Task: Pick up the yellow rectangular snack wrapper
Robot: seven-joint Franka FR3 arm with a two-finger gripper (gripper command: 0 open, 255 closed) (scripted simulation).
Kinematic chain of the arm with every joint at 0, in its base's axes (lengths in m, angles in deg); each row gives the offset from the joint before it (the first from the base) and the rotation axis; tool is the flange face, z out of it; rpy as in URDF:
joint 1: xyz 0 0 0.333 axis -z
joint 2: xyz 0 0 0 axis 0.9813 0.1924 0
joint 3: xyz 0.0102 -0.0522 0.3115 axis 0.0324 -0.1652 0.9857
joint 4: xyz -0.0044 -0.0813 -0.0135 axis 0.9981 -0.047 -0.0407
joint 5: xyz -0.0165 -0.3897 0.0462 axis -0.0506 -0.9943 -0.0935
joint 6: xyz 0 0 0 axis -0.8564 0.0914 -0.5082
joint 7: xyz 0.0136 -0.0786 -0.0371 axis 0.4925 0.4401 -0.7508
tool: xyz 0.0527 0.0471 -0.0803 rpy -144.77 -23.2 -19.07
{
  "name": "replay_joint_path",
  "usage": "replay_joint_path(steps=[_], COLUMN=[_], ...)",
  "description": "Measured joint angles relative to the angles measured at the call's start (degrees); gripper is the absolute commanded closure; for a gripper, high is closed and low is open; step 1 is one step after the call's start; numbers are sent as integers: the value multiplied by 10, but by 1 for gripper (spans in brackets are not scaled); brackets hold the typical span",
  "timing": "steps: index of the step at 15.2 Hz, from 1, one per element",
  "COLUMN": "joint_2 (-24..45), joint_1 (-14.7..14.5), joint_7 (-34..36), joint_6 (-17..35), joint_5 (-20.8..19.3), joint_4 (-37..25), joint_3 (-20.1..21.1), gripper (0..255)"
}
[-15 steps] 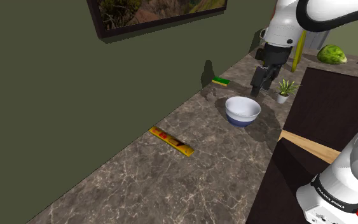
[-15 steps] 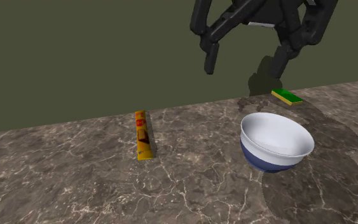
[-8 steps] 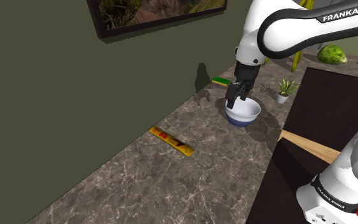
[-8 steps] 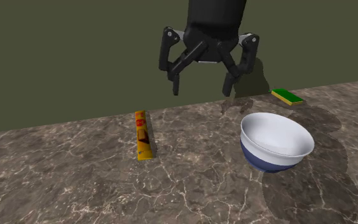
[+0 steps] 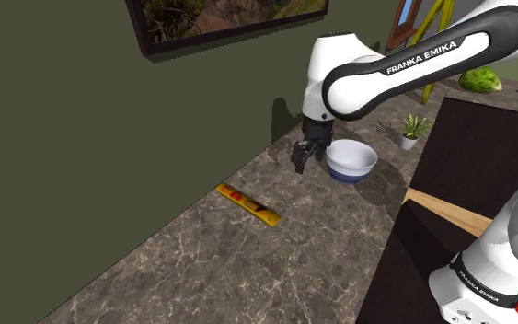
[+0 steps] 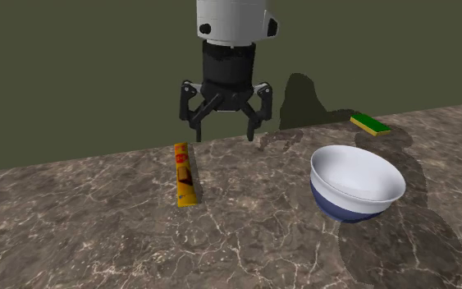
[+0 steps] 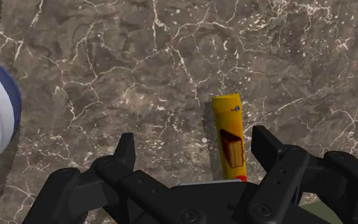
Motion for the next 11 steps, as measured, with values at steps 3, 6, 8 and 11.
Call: replay_joint_path(steps=[3, 6, 8, 11], joint_2=[72, 142, 191, 262], joint_1=[-5, -9, -15, -26], joint_7=[31, 57, 75, 100], joint_6=[36, 69, 85, 95], joint_5=[-20, -46, -67, -98], joint_4=[-36, -70, -101, -157], joint_3=[18, 26, 28, 26], gripper=[0, 0, 0, 0])
